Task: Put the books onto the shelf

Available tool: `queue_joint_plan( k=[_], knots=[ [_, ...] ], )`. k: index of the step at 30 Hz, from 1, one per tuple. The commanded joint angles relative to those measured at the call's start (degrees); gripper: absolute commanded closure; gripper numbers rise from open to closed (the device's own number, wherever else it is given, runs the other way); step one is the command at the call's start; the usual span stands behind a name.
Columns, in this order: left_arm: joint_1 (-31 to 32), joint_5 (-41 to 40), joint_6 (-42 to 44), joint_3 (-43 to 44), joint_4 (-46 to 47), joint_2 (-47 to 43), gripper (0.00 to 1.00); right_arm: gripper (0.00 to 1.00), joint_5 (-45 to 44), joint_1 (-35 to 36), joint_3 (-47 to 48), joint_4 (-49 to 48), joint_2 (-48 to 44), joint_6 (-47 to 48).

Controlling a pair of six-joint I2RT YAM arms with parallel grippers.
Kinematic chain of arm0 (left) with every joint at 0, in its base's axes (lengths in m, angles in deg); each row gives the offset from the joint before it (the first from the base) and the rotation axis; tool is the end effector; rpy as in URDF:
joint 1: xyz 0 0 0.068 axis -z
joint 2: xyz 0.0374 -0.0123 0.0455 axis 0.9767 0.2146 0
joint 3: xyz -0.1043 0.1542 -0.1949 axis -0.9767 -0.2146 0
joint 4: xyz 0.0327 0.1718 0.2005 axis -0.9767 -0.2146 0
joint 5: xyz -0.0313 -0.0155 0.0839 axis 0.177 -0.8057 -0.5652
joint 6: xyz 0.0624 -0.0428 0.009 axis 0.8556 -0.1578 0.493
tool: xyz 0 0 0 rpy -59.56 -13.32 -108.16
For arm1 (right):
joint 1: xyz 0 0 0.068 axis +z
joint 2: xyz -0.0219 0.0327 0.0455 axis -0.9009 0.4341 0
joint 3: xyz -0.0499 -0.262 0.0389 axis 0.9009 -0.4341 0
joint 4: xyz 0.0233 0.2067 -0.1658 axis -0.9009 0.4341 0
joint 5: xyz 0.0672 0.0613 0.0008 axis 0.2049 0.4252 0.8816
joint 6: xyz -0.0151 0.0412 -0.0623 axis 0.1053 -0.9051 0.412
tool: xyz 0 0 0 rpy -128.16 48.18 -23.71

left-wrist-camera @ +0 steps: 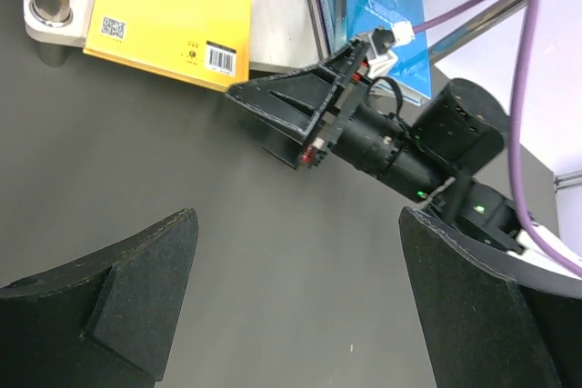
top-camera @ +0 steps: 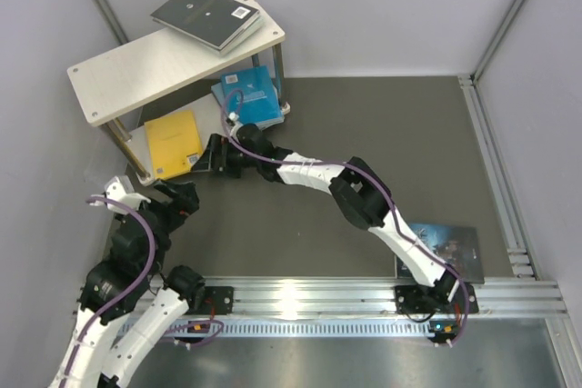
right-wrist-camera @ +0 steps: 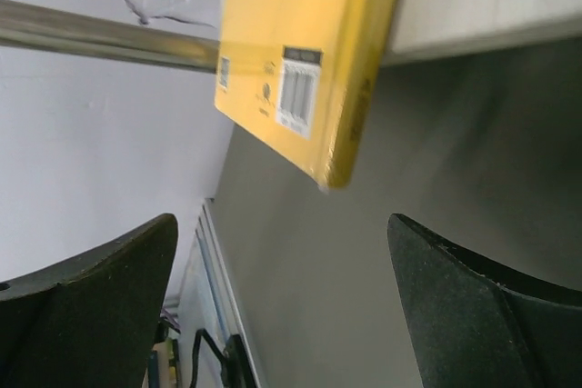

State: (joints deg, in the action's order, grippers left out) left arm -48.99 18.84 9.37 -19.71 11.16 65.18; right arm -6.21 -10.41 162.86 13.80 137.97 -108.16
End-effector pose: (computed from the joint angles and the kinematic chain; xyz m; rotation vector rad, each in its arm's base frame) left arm 0.0849 -0.0047 0.3271 -0.6793 1.7153 -0.3525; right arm 0.3411 0.5098 0.1502 -0.2446 2.2244 1.6088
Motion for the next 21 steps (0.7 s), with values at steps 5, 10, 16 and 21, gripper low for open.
queue_joint_plan(
  k=[5, 10, 16, 21],
  knots=[
    [0.1, 0.9, 0.1, -1.7, 2.5, 0.6, 0.04, 0.13, -0.3, 0.0, -14.7, -3.6, -12.2, 4.8],
    [0.1, 3.5, 2.5, -2.1, 4.6, 1.4, 0.03, 0.12, 4.3, 0.2, -27.7, -10.9, -21.6, 10.2],
    [0.1, 11.2, 4.4, -5.2, 12.2, 4.7, 0.03, 0.12, -2.4, -0.3, -44.5, -3.1, -41.0, 22.6],
    [0.1, 19.2, 2.7, -11.7, 22.7, 8.7, 0.05, 0.16, -17.7, -14.0, -62.5, 8.1, -64.4, 24.7]
  ],
)
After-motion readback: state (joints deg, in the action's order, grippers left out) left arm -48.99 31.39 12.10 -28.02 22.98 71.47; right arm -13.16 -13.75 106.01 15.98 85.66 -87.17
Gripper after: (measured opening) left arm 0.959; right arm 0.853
